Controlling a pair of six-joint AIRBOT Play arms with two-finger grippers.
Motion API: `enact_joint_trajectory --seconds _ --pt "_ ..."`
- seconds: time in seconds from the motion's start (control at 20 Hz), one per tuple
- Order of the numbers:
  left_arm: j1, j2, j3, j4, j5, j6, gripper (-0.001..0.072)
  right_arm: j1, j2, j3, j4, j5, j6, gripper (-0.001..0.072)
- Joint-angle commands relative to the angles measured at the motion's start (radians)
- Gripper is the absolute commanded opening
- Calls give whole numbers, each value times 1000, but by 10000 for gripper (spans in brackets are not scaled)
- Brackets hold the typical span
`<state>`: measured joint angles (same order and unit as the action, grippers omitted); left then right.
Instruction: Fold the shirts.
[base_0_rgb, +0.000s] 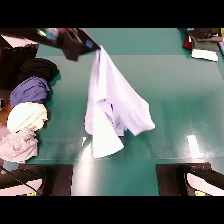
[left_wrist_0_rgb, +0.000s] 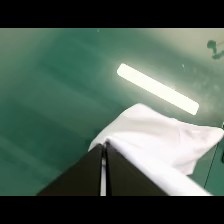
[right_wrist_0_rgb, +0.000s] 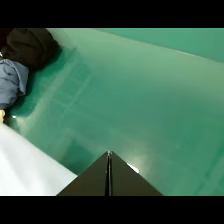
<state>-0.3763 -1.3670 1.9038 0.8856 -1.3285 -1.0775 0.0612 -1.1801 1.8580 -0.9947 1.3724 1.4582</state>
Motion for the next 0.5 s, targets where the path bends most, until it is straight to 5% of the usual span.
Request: enact_joint_trajectory --seconds 0.0,0.1,0.15,0.3,0.45 --pt "-12 -59 -143 104 61 -43 35 -1 64 -94 0 -2 0 17" --pt "19 -108 -150 145 27 -150 653 -1 92 -133 -1 -2 0 17" --pt "51 -113 -151 144 3 -203 715 -1 103 -147 -1 -1 0 17" --pt "146 -95 -171 139 -131 -267 715 -1 130 -190 -1 -1 0 20" --pt "152 -32 -405 118 -121 -279 715 -1 147 -235 -1 -1 0 20"
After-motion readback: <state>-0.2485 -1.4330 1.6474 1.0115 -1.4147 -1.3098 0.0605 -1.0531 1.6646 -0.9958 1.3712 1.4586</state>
